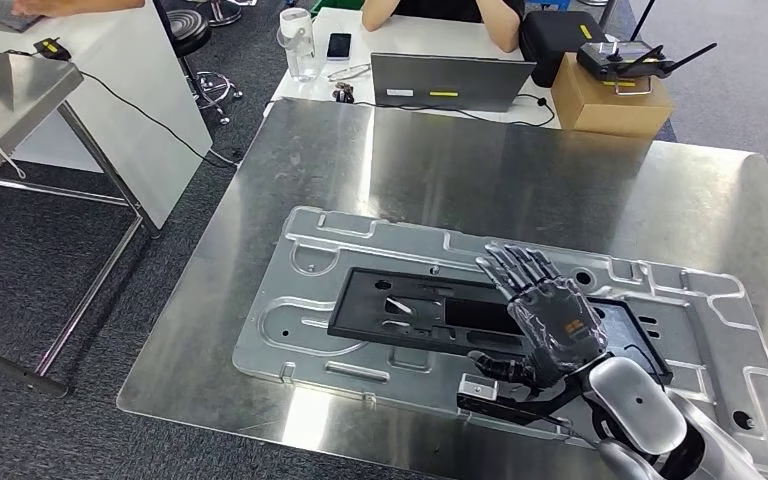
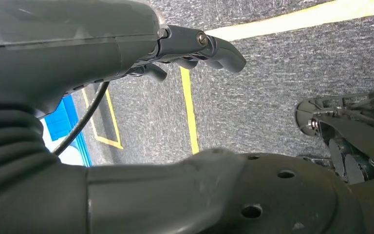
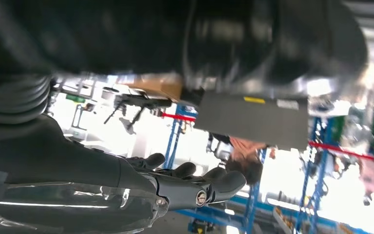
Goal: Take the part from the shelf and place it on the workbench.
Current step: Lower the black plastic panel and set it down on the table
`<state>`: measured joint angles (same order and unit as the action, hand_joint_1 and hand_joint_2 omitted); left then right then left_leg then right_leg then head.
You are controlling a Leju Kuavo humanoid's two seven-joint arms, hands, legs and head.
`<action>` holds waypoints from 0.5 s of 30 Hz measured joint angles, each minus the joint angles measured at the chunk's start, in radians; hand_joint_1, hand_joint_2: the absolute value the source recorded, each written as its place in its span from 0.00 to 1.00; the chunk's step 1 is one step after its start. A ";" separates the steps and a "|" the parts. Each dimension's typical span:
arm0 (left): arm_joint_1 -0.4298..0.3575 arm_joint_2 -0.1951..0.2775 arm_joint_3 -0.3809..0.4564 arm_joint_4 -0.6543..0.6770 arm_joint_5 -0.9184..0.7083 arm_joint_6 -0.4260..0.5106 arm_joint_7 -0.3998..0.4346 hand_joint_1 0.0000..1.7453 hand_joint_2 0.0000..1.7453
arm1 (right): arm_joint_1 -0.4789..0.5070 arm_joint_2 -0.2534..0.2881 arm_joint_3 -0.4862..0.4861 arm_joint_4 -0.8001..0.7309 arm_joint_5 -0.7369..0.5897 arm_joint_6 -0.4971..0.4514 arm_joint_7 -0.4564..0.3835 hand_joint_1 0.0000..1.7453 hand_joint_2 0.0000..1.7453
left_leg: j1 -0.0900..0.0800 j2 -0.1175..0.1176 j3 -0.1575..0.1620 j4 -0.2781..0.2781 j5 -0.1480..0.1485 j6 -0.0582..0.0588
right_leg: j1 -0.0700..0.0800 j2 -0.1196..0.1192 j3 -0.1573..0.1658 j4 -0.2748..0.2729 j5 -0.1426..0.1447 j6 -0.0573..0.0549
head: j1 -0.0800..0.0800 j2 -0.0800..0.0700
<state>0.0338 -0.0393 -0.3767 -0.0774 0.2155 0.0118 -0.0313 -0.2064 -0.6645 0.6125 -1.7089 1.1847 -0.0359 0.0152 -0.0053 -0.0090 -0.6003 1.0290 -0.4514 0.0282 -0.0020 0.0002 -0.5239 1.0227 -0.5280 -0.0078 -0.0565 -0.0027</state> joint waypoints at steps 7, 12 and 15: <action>0.000 0.000 -0.003 0.000 0.000 0.000 0.000 0.00 0.00 | 0.000 0.000 0.006 -0.040 -0.001 -0.003 -0.002 0.00 0.00 | 0.000 0.000 0.000 0.000 0.000 0.000 | 0.002 0.000 0.000 0.000 0.000 0.000 | 0.000 0.000; 0.000 0.000 -0.007 0.000 0.000 0.000 0.000 0.00 0.00 | 0.004 0.000 0.007 -0.059 -0.004 -0.027 -0.008 0.00 0.00 | 0.000 0.000 0.000 0.000 0.000 0.000 | 0.002 0.000 0.000 0.000 0.000 0.000 | 0.000 0.000; 0.000 0.001 -0.011 0.000 0.000 0.000 0.000 0.00 0.00 | 0.013 0.000 0.008 -0.087 -0.004 -0.051 -0.010 0.00 0.00 | -0.004 0.000 0.000 0.004 -0.004 0.007 | -0.003 0.000 0.002 -0.004 0.000 0.005 | 0.000 0.000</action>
<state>0.0339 -0.0387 -0.3879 -0.0774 0.2159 0.0121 -0.0308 -0.1938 -0.6648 0.6210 -1.7957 1.1805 -0.0866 0.0050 -0.0092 -0.0089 -0.6008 1.0335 -0.4555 0.0350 -0.0046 0.0007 -0.5223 1.0187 -0.5277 -0.0030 -0.0566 -0.0027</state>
